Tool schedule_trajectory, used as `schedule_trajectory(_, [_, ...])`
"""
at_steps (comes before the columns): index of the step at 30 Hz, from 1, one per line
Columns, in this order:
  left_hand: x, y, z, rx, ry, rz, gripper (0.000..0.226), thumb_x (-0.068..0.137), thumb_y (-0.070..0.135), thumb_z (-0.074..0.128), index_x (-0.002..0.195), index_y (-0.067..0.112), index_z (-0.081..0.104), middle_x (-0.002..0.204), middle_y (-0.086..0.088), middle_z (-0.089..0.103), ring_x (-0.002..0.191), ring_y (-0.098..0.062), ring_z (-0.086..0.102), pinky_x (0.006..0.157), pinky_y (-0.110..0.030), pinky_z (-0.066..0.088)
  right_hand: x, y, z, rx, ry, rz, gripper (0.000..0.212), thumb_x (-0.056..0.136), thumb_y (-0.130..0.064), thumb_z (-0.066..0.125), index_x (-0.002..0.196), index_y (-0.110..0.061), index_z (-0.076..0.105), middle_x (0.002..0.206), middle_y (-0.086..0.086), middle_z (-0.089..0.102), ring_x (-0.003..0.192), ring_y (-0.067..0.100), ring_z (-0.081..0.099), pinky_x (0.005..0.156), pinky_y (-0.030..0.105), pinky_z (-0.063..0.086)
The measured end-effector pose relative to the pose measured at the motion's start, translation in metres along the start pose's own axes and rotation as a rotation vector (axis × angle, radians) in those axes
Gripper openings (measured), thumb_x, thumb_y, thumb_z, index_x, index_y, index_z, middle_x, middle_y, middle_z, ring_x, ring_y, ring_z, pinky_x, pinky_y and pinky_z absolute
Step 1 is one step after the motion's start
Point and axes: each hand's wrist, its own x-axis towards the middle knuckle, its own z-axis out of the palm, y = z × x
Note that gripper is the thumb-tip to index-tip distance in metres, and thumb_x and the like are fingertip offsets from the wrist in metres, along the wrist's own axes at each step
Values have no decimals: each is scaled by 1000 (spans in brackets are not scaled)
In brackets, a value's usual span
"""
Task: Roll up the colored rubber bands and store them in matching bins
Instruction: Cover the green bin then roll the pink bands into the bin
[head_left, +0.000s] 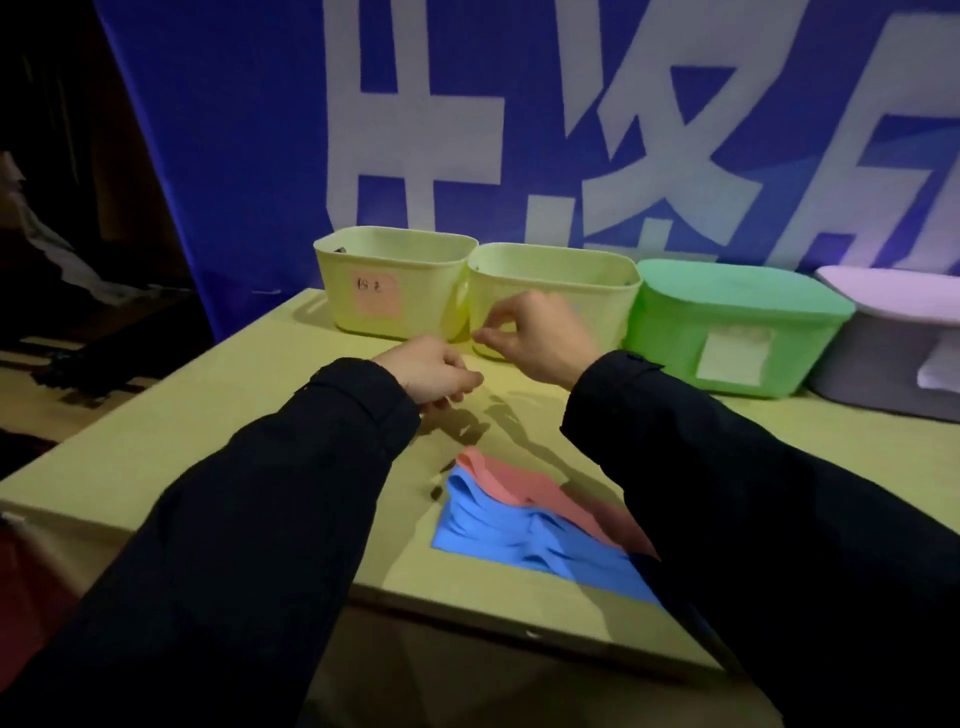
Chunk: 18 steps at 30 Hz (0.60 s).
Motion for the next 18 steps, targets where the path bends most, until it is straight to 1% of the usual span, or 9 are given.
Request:
schedule_trajectory(3, [-17, 5, 14, 283, -50, -115, 53, 88, 61, 64, 84, 8, 74, 74, -3, 70, 63, -23, 60, 66, -31, 47, -27, 7, -13, 81, 21, 39, 24, 92, -43, 67, 90, -21, 76, 93, -6, 74, 88, 17, 65, 75, 35, 53])
schedule_trajectory(4, [-22, 6, 18, 367, -50, -134, 55, 83, 64, 66, 81, 10, 74, 73, -3, 71, 65, -23, 62, 66, -31, 47, -35, 9, -16, 103, 28, 49, 25, 91, -43, 67, 89, -20, 76, 93, -5, 74, 88, 18, 65, 76, 35, 53])
schedule_trajectory(6, [-31, 6, 28, 416, -66, -132, 46, 76, 59, 78, 77, 13, 76, 75, -1, 74, 72, -23, 67, 66, -32, 50, -51, 12, -18, 126, 32, 49, 24, 91, -41, 68, 90, -19, 77, 95, -2, 75, 89, 19, 66, 79, 37, 54])
schedule_trajectory(8, [-35, 6, 38, 359, -62, -87, 28, 78, 44, 84, 77, 18, 76, 80, 1, 75, 81, -20, 69, 70, -31, 52, -65, 15, -17, 129, 18, 50, 23, 91, -41, 67, 90, -19, 76, 97, -2, 76, 91, 20, 67, 82, 38, 54])
schedule_trajectory(10, [-39, 8, 43, 304, 4, -27, 16, 82, 31, 83, 76, 20, 73, 80, 2, 73, 82, -20, 67, 70, -30, 52, -78, 18, -18, 125, 14, 62, 23, 91, -42, 67, 89, -20, 75, 97, -1, 76, 92, 20, 68, 81, 38, 55])
schedule_trajectory(13, [-47, 19, 39, 265, 149, 90, 10, 92, 28, 71, 87, 21, 67, 89, 0, 69, 89, -22, 65, 73, -32, 50, -89, 24, -20, 159, 24, 89, 23, 91, -40, 68, 87, -18, 75, 94, 0, 76, 90, 19, 68, 79, 36, 54])
schedule_trajectory(15, [-53, 36, 32, 145, 217, 241, 7, 97, 24, 63, 97, 18, 64, 98, -4, 67, 95, -26, 65, 79, -37, 54, -91, 29, -27, 287, 46, 112, 22, 91, -36, 70, 87, -15, 75, 88, -1, 75, 85, 16, 68, 76, 35, 54])
schedule_trajectory(16, [-57, 46, 29, 23, 244, 320, 5, 99, 21, 61, 100, 16, 63, 101, -6, 67, 97, -27, 66, 80, -38, 57, -91, 30, -33, 403, 62, 130, 19, 92, -33, 70, 88, -14, 75, 86, -2, 75, 83, 14, 69, 77, 35, 54])
schedule_trajectory(18, [-68, 71, 22, -220, 305, 448, 5, 99, 16, 61, 103, 14, 64, 105, -7, 68, 97, -24, 67, 79, -34, 60, -94, 33, -50, 659, 107, 130, 17, 96, -29, 66, 94, -15, 75, 89, -1, 76, 85, 12, 71, 82, 34, 57])
